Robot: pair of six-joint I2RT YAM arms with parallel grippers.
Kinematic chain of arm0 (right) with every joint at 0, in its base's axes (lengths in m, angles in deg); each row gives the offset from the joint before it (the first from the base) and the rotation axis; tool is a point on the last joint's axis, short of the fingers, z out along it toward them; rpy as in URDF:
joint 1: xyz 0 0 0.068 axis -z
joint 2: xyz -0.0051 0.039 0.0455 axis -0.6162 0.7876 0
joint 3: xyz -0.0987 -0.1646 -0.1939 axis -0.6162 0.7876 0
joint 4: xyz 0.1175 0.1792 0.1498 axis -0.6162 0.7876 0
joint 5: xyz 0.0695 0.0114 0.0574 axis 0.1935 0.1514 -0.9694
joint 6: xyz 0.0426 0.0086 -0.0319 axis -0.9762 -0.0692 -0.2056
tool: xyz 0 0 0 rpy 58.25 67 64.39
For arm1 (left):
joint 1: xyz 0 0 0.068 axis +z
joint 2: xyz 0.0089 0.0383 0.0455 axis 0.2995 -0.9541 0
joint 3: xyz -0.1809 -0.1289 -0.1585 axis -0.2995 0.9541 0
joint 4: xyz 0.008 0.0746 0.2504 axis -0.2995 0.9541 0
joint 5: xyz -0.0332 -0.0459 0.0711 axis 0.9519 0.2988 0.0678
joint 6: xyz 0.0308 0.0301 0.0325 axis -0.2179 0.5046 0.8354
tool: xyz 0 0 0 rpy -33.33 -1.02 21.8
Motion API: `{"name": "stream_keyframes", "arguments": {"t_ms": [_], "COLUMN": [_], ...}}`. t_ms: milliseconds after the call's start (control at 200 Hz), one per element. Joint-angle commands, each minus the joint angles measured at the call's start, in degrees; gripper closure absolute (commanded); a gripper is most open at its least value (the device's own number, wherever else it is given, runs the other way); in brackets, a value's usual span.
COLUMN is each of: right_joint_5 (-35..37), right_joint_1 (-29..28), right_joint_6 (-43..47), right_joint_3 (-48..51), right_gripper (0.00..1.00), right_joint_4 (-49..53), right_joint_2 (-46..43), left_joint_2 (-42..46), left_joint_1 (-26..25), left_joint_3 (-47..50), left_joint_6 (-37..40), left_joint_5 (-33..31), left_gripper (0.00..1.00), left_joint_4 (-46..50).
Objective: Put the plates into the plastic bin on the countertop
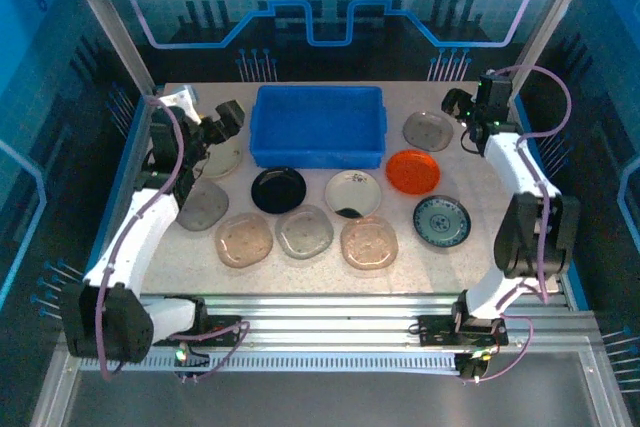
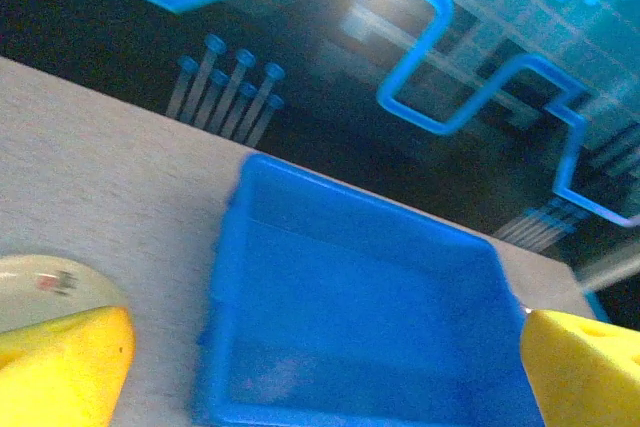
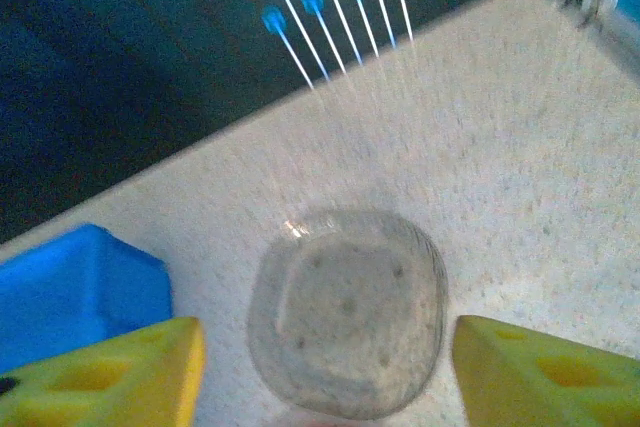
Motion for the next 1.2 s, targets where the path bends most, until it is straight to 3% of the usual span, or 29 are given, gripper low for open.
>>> {"name": "stream_keyframes", "arguments": {"t_ms": [0,195,460,906,1196], "right_joint_5": [-6.19,-6.71,-8.05,-7.91,-9.7], "right_joint_1": [1.01,1.63,3.96,4.33,4.32], "right_joint_6": [-5.58,-7.46,-10.92,-11.79,-13.37], "right_joint_3": [-5.91,-11.16,-9.27,-13.13,-16.1], "right_gripper": [0.41,0.48,0.55,0.69,0.71], "right_joint_4": [8.17,11.98,11.05,13.25,13.33], "right_joint_2": [5.73,13.22,17.8,25.32,29.03], "left_joint_2": [-4.07,-9.07,-13.6,-19.11,-21.65], "left_joint_1": [0.24,0.21,0.14,-2.66,-3.99], "left_joint_3": [-4.49,-7.66,-10.33,-15.94,-17.77], "left_joint_6": [-4.43,-4.67,-5.74,-5.54,-5.55], "left_joint_5": [12.07,16.01,18.17,17.81,17.35], "left_gripper": [0.01,0.01,0.01,0.02,0.02], "left_joint_4": [4.05,4.55,3.83,4.92,4.91]}}
